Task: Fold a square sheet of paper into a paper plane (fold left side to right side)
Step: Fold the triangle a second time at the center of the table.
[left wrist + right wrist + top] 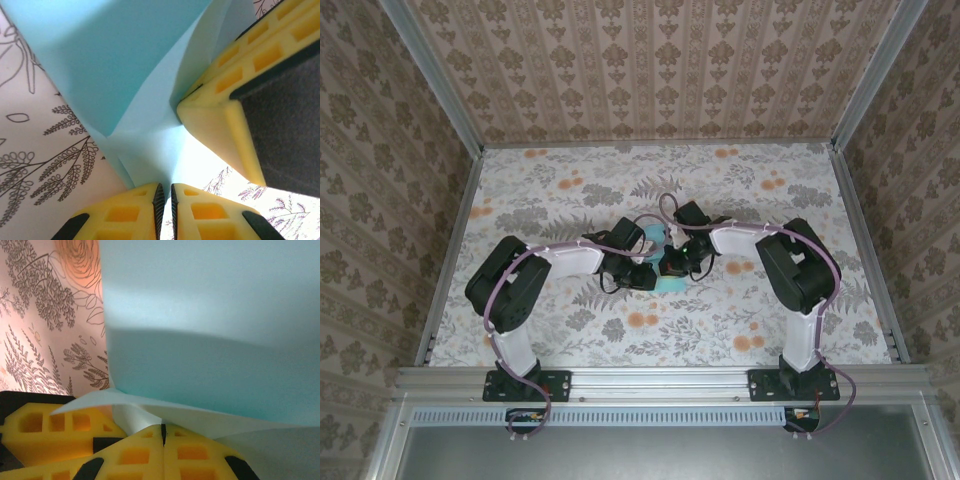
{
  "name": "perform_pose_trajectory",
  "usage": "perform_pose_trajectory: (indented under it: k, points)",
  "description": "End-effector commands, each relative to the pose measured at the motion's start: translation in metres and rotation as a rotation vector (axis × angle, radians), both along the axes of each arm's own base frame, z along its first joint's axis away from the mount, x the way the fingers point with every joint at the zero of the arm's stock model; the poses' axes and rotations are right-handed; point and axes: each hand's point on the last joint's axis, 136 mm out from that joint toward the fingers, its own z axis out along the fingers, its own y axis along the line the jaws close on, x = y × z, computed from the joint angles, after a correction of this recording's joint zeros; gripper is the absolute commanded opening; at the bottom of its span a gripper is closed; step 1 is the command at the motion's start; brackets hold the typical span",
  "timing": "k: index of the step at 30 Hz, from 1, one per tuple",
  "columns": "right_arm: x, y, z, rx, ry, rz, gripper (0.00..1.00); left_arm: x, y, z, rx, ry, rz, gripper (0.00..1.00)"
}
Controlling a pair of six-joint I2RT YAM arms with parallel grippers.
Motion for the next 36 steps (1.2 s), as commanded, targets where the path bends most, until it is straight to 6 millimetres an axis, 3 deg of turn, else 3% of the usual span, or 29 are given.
perform_pose_trajectory:
  k: [1,23,30,36]
  points:
    - [0.020,-0.028,-0.012,-0.098,-0.026,-0.044,0.01,-0.022,0.034,-0.034,0.172,0.074,-0.009,0.17]
    - [0.052,-0.078,-0.013,-0.128,-0.030,-0.113,0.01,-0.022,0.032,-0.031,0.168,0.064,-0.015,0.17]
    - [0.058,-0.075,0.019,-0.094,-0.090,-0.121,0.01,-0.021,0.028,-0.027,0.162,0.046,-0.022,0.17]
    - [0.035,-0.044,0.042,-0.007,-0.093,-0.092,0.01,-0.020,0.028,-0.026,0.164,0.039,-0.024,0.17]
